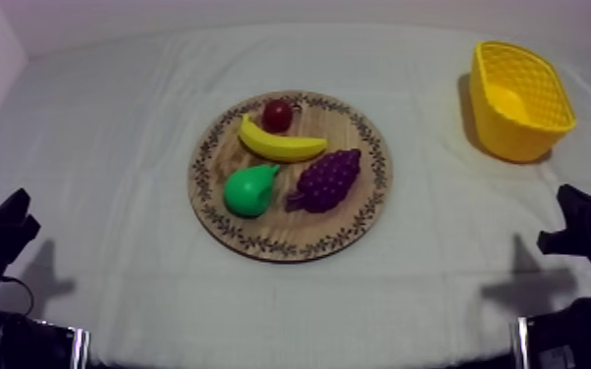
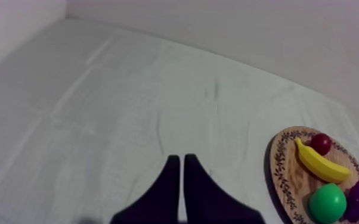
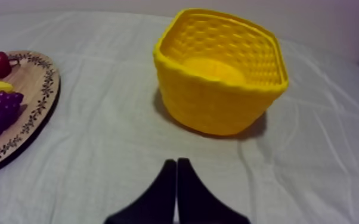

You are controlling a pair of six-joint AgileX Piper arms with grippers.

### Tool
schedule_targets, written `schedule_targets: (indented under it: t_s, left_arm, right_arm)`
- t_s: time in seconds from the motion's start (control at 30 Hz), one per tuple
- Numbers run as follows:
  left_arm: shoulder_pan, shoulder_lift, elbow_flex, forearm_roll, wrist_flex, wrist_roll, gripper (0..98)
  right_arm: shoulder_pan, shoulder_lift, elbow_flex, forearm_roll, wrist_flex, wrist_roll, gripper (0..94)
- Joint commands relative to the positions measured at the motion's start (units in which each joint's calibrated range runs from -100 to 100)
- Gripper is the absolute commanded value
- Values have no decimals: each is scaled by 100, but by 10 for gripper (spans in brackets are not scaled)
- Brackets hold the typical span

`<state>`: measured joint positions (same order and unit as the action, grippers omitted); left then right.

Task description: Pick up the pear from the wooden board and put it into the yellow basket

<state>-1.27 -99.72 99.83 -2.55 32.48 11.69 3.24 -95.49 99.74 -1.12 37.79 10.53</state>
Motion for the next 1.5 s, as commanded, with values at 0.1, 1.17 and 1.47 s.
schedule_targets:
  t_s: [0.1, 1.17, 1.47]
  left_arm:
    - [0, -2, -5, -1, 1, 1, 1]
    - [0, -2, -5, -1, 1, 0, 1]
    - [0, -2, -5, -1, 1, 1, 1]
  right_arm:
    - [-71, -18, 4, -3, 3, -23, 9]
    - [122, 2215, -2775, -424, 312, -658, 2]
    - [-490, 3754, -5099, -478, 1183, -1085, 2]
